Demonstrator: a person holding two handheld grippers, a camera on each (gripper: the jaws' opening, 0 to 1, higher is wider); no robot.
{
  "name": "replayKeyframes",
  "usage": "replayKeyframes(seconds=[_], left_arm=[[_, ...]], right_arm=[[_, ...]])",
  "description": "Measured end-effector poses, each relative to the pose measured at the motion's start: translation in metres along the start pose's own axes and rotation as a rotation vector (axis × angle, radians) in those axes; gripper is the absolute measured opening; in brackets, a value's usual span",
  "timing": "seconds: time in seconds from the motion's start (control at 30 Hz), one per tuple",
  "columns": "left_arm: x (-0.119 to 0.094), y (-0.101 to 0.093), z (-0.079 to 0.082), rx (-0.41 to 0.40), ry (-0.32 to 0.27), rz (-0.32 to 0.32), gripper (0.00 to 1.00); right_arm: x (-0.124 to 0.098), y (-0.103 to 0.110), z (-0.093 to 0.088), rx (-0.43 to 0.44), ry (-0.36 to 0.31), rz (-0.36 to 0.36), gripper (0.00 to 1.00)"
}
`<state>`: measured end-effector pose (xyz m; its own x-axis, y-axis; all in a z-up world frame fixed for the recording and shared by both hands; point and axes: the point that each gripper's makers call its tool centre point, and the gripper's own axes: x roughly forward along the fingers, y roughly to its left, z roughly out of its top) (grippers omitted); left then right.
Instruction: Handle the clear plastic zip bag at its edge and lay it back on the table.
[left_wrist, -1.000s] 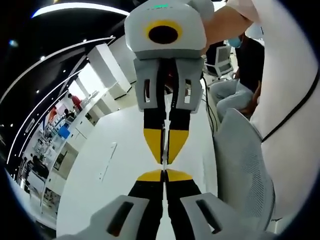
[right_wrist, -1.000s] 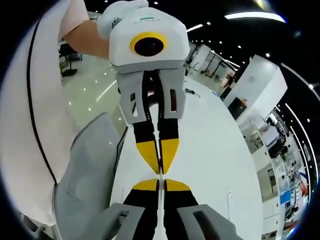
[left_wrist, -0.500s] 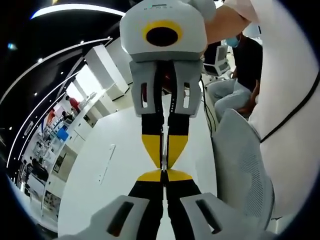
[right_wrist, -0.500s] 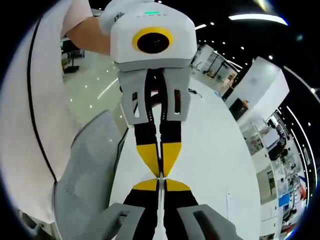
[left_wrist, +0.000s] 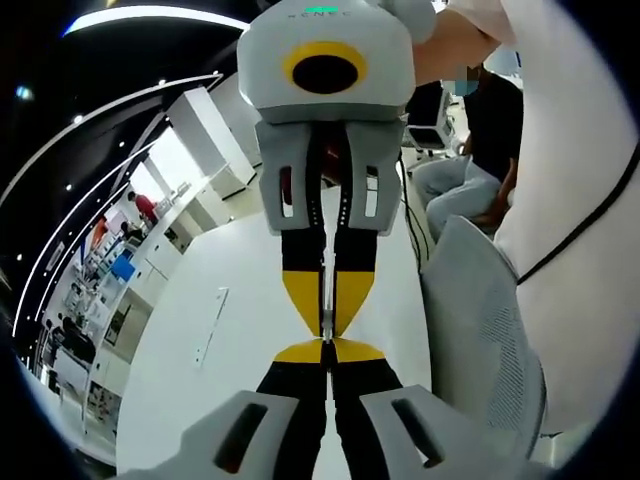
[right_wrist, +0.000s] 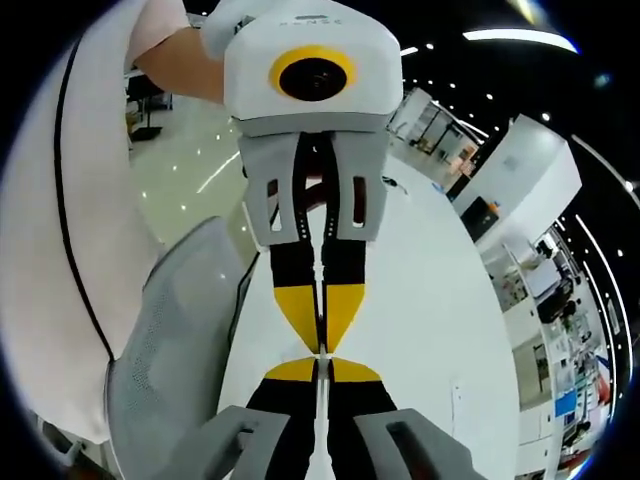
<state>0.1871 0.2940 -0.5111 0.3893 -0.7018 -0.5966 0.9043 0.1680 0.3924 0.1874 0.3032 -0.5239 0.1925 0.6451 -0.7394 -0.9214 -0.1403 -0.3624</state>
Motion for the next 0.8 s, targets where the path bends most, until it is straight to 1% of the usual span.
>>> replayKeyframes(seconds=[0.13,0.2,0.23,0.43,0.63,0.8], left_arm=[[0.0007,-0.0003,0.0001,-0.01,0.013,0.002,0.0],[0.0008,0.0003,0.0006,-0.002,0.016,0.008,0.0],[0.0007,0.0006,0.0004,-0.005,0.017,0.008,0.0],[0.0007,0.0019,0.0001,-0.014,0.015,0.013,0.0],[0.0011,0.0018,-0.0014,-0.014,0.018,0.016,0.0],[0.0008,0.0022,-0.0016,-0.015,0.015,0.018,0.0]], right_arm=[[-0.0003,0.0002,0.0001,-0.001,0.0,0.001,0.0],[-0.0007,-0.0004,0.0003,-0.001,-0.002,-0.003,0.0],[-0.0012,-0.0002,0.0003,0.012,-0.005,-0.001,0.0],[-0.0026,-0.0004,0.0016,0.005,-0.017,-0.005,0.0],[-0.0047,-0.0003,0.004,0.03,-0.032,-0.005,0.0],[-0.0048,-0.0006,0.0048,0.031,-0.036,-0.003,0.0]])
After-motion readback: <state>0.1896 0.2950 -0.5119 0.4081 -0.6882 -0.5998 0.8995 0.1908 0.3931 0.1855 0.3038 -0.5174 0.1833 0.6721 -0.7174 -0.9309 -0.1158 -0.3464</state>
